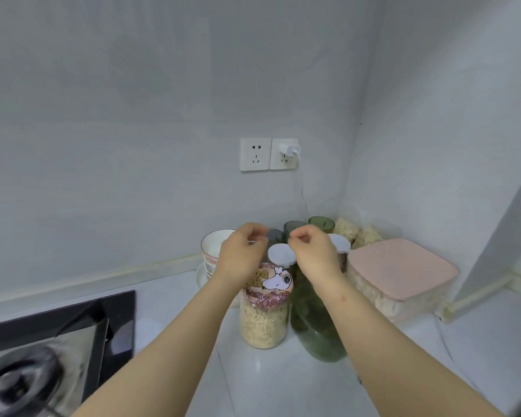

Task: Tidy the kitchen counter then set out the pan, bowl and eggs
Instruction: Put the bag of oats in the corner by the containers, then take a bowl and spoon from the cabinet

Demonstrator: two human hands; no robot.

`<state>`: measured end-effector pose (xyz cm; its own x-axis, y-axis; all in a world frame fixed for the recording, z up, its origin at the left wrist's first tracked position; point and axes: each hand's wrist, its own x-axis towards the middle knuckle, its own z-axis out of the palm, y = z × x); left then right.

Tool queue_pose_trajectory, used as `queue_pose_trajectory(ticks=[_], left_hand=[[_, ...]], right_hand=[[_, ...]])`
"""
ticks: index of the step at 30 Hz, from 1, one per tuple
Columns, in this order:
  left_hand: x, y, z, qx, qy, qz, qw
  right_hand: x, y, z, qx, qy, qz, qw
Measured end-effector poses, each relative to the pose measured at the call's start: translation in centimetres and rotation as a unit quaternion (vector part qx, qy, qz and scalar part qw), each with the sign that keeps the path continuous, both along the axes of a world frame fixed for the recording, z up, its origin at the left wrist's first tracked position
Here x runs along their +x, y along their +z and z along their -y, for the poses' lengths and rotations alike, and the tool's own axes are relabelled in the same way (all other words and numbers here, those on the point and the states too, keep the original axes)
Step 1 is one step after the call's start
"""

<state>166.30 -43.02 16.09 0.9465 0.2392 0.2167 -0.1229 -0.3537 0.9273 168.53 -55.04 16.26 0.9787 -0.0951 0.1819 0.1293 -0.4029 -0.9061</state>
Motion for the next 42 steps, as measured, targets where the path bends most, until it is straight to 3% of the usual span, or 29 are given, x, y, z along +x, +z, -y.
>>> queue_pose_trajectory(ticks=[8, 19, 32, 42], left_hand=[[-7.4, -1.2, -6.9, -0.019, -0.014, -0.026, 0.999], [-14.4, -4.4, -9.2, -0.025, -0.053, -0.054, 0.997], [-26.8, -8.7, -12.0, -0.018, 0.02, -0.113, 0.993], [-45.9, -12.2, -14.5, -0.033, 0.132, -0.174, 0.975]], right_hand=[[-8.1, -1.6, -7.1, 0.023, -0.019, -0.019, 0.999], [-16.3, -4.8, -9.7, 0.054, -0.086, -0.057, 0.993], [-28.3, -7.9, -12.7, 0.006, 0.017, -0.113, 0.993], [-43.7, -11.7, -16.3, -0.002, 0.137, -0.178, 0.974]])
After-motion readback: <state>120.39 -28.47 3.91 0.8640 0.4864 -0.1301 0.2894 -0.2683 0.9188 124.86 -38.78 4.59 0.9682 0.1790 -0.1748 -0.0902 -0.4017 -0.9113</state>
